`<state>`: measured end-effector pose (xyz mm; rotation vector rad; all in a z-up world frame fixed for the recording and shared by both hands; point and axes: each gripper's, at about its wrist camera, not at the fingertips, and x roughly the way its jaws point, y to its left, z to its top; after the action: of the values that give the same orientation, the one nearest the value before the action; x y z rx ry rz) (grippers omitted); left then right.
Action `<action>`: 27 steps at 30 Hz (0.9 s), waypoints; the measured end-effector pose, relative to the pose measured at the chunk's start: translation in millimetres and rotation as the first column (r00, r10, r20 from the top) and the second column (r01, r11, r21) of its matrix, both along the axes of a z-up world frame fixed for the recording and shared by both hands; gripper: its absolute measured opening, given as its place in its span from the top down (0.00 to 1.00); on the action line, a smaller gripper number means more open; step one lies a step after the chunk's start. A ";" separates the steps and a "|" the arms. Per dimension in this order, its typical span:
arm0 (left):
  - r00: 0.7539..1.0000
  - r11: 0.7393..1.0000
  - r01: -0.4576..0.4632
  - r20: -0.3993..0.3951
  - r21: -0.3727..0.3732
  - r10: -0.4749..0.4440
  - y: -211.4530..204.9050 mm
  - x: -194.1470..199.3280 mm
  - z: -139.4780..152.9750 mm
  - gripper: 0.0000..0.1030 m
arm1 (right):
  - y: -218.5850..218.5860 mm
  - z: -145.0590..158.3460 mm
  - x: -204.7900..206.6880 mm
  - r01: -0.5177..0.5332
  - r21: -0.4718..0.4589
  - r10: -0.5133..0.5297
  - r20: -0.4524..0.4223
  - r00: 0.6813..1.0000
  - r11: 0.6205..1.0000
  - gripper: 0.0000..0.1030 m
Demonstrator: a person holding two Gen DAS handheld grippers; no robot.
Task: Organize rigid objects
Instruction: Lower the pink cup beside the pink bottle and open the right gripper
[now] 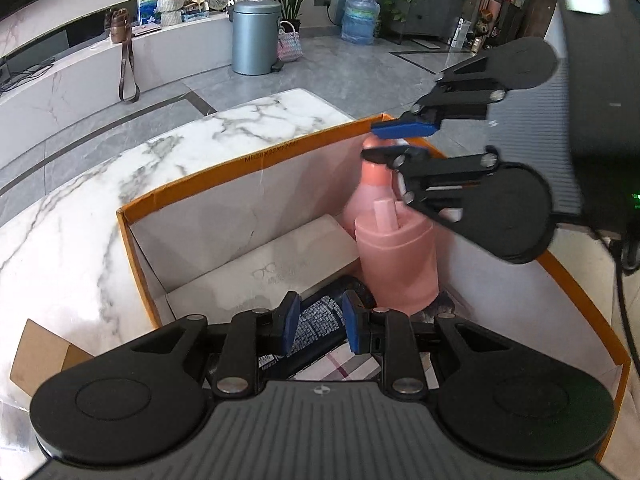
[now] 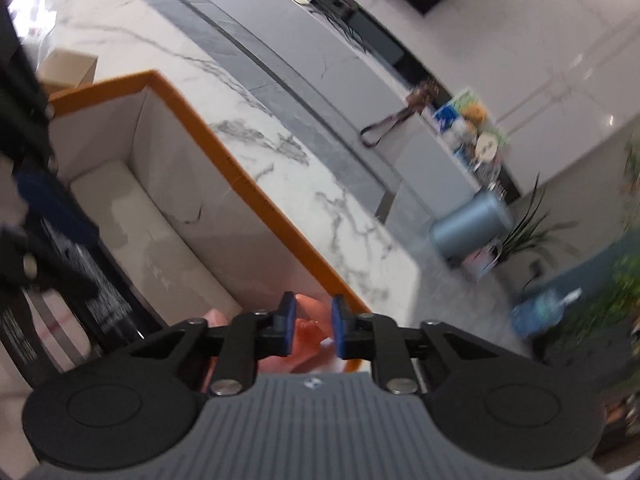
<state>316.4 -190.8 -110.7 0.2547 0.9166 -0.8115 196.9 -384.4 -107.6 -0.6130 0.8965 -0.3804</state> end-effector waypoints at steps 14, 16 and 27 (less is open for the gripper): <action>1.000 1.000 0.002 -0.010 -0.004 -0.002 0.4 -5.9 -0.7 0.71 | 19.3 5.9 -26.8 -0.050 -0.040 0.050 0.015 0.999 0.998 0.90; 1.000 1.000 0.001 -0.008 -0.003 -0.001 0.5 -6.8 -0.6 0.71 | 17.5 16.3 -28.9 -0.030 0.033 0.029 0.029 0.999 0.999 0.90; 1.000 0.999 0.029 0.006 -0.015 -0.029 4.9 -10.9 -1.1 0.71 | 13.3 21.5 -36.6 0.189 0.504 -0.157 -0.106 0.982 0.843 0.89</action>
<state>305.5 -185.9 -111.8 0.2571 0.9025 -0.8436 160.3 -371.2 -86.1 -0.0473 1.0647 -0.2670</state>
